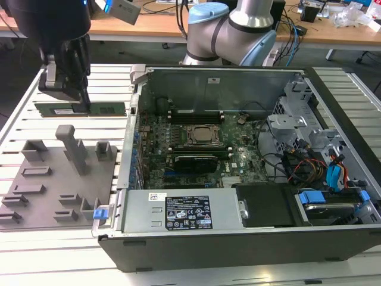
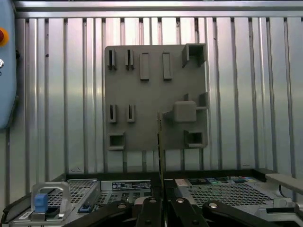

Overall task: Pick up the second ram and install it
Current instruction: 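Pick up the second ram and move it above second insertion slot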

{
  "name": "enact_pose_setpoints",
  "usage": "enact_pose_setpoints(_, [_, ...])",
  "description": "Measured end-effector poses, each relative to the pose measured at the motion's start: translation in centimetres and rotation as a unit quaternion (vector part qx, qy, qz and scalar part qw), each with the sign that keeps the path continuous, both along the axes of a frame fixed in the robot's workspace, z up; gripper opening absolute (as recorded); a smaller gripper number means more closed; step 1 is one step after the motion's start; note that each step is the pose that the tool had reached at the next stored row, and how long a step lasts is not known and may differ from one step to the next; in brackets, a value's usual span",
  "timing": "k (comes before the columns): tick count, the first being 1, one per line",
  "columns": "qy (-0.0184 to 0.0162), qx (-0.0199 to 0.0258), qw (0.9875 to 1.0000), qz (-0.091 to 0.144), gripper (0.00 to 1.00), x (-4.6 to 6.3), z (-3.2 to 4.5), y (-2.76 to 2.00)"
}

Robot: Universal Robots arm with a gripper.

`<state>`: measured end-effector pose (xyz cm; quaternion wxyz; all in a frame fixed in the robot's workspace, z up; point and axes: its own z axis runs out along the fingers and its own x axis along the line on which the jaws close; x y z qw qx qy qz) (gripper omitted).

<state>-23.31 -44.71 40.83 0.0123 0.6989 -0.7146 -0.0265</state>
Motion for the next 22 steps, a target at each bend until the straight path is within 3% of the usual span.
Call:
enact_pose_setpoints(8, [0.0003, 0.0000, 1.0000, 0.000, 0.13, 2.9, 0.00, 0.00])
enact_pose_setpoints(14, [0.0008, -0.0001, 1.0000, 0.000, 0.13, 5.7, 0.01, 0.02])
enact_pose_setpoints(20, [0.0011, 0.0000, 1.0000, 0.000, 0.13, 7.7, 0.00, 0.03])
enact_pose_setpoints(22, [0.0014, -0.0001, 1.0000, 0.000, 0.13, 8.9, 0.01, 0.05])
